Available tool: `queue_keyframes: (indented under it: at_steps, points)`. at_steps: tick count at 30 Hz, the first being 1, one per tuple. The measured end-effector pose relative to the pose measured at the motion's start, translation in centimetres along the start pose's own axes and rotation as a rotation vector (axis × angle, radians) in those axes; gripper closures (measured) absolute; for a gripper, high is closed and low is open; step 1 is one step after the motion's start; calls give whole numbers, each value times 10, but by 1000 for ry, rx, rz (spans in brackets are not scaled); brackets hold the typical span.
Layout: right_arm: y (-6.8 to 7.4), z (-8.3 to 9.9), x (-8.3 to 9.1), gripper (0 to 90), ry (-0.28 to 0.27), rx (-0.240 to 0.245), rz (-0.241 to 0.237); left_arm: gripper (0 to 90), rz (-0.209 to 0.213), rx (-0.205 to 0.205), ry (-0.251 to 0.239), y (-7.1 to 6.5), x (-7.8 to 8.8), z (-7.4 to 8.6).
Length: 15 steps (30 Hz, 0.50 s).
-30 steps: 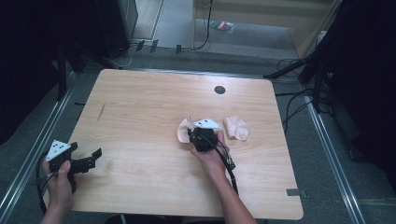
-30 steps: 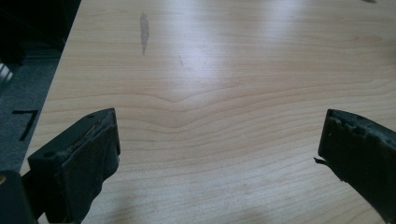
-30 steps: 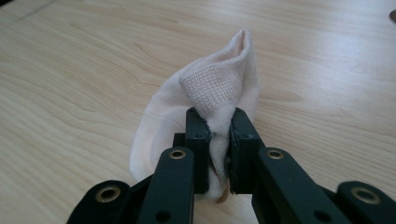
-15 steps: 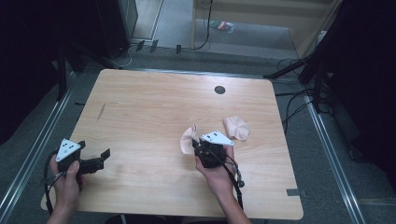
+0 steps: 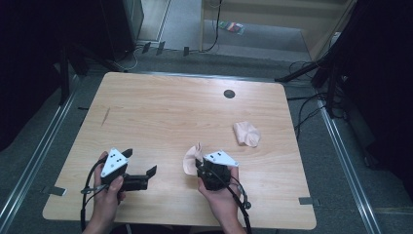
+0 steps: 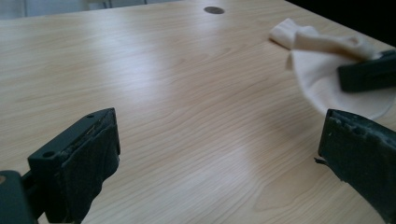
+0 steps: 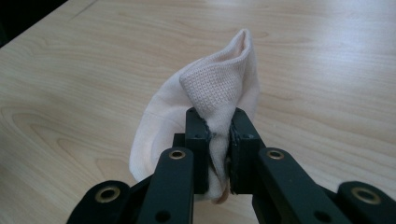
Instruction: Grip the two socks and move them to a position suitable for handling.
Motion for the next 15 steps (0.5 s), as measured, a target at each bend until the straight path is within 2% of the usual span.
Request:
queue_keyframes:
  at_steps: [6, 7, 10, 11, 12, 13, 14, 15]
  points:
    - [5, 13, -1, 812, 36, -8, 10, 0, 42, 26, -16, -14, -9, -2]
    - [6, 15, 0, 812, 42, -5, 12, 0, 64, 43, -18, -19, -11, 1]
    - [8, 18, -1, 811, 52, -10, 14, 0, 74, 33, -13, -26, -11, 5]
    - [10, 23, -4, 764, 61, -23, 20, 0, 83, 19, -7, -33, -11, 11]
    - [10, 23, -4, 764, 61, -23, 20, 0, 83, 19, -7, -33, -11, 11]
    - [12, 27, -8, 556, 62, -26, -13, 0, 106, 4, 18, -36, -12, 20]
    - [12, 27, -8, 556, 62, -26, -13, 0, 106, 4, 18, -36, -12, 20]
    - [12, 27, -11, 421, 98, -32, -63, 0, 117, -6, 58, -37, -14, 29]
Point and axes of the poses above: each handheld gripper's, and its own axes: x roughly backward along the jaws, z roughly out of its underside, y roughly to its left, the point moved 1 cm from there along -x, roughly forward along the jaws, and after that the axes turned 9 degrees about -y, right-handed, at the moved point
